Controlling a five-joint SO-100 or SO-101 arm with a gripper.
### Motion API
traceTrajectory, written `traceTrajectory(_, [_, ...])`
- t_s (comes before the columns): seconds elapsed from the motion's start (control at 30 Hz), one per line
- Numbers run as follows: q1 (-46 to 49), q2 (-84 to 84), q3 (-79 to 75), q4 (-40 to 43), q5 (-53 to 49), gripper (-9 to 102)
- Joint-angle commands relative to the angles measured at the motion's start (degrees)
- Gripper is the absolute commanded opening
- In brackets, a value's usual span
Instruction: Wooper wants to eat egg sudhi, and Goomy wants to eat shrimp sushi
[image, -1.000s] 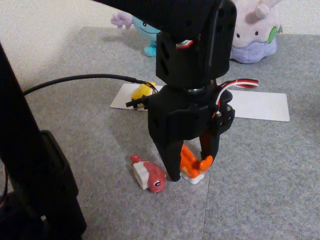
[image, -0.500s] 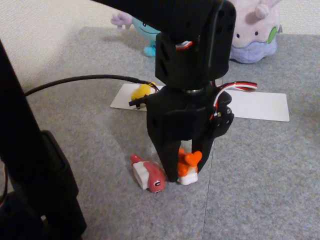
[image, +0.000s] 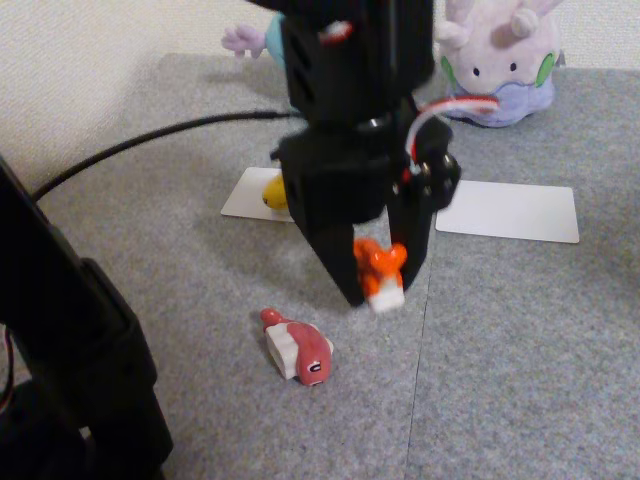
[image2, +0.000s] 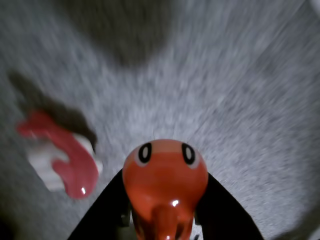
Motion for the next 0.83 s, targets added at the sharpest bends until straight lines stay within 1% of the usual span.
traceTrajectory(0.0, [-3.0,3.4,-1.5,-1.4,6.9,0])
traceTrajectory(0.13, [-5.7,3.3,-5.1,-3.0,16.2,4])
traceTrajectory(0.3, [-6.3,0.7,-14.1,-1.9,21.7,5])
traceTrajectory(0.47, [-4.3,-6.4,-24.2,-1.0,23.8,5])
traceTrajectory(0.8, [0.9,-26.5,-44.7,0.2,25.8,5])
